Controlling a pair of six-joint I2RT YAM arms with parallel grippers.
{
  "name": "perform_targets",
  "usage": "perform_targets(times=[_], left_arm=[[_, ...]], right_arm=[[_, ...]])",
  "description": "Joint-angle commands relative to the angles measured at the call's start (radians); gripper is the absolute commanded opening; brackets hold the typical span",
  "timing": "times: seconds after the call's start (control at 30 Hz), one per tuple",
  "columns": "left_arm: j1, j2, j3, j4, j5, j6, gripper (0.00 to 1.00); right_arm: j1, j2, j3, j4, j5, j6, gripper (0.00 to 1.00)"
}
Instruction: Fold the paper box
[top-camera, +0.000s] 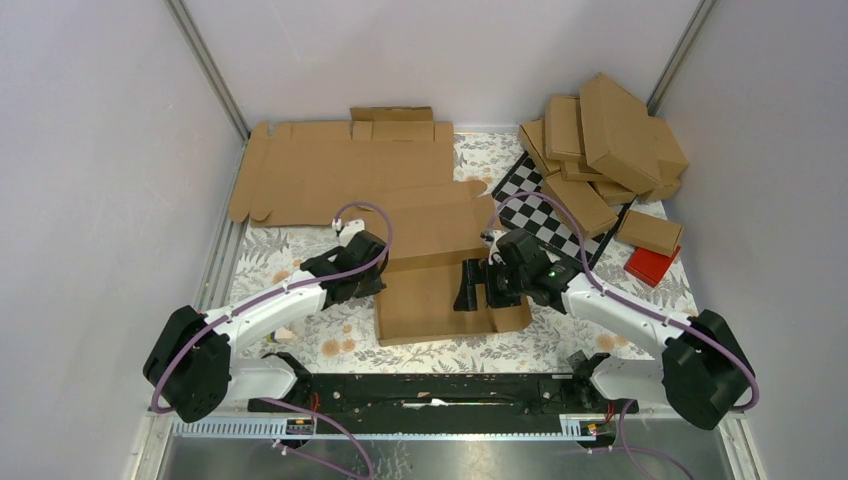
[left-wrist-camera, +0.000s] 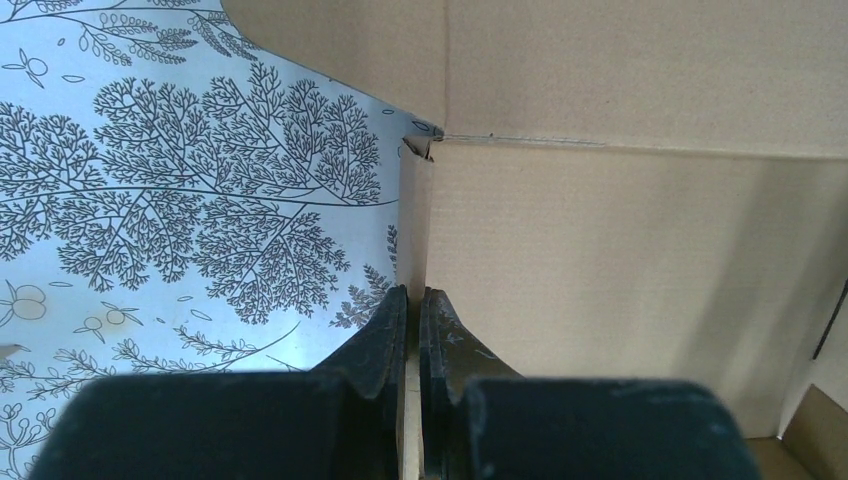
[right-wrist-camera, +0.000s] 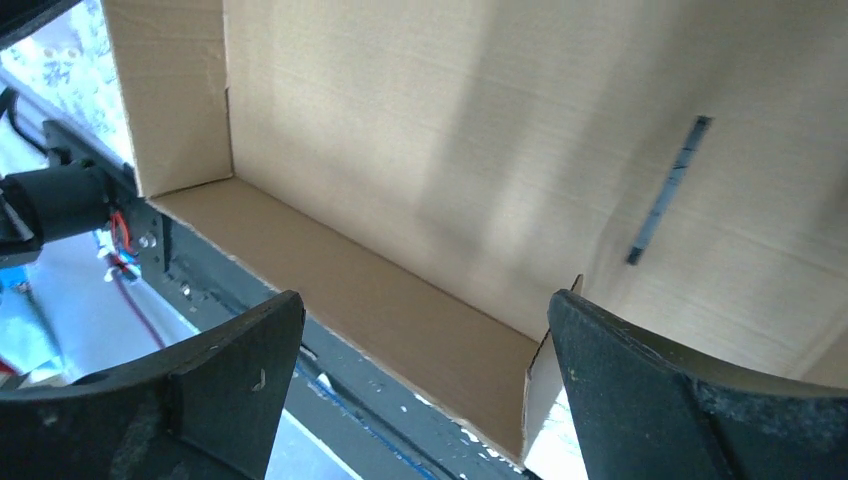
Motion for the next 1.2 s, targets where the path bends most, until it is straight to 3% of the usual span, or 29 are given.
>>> perform_targets(times=[0.0,0.2,0.6,0.87,1.17], left_arm=[[0.002,-0.005,0.048,0.018,-0.062,-0.013,0.0],[0.002,-0.018,0.051,-0.002,-0.081,-0.013,0.0],[0.002,-0.034,0.057,-0.027,-0.111,-0.002,0.0],[0.002,-0.032,0.063,-0.029,-0.1,-0.001,0.0],[0.003,-0.036,0.078,-0.054,-0.104,0.008,0.0]], right_arm=[[0.005,-0.072,0.069,-0.087,0.168,-0.056,1.0],[-0.035,-0.064,0.162,-0.152,0.356,-0.073,1.0],[-0.169,-0.062,0.214,-0.192,0.331,-0.102,1.0],[-0.177,-0.004,0.271,-0.25,0.365,-0.151,0.99],[-0.177,-0.087,0.239,-0.319,0.496,-0.201,0.99]])
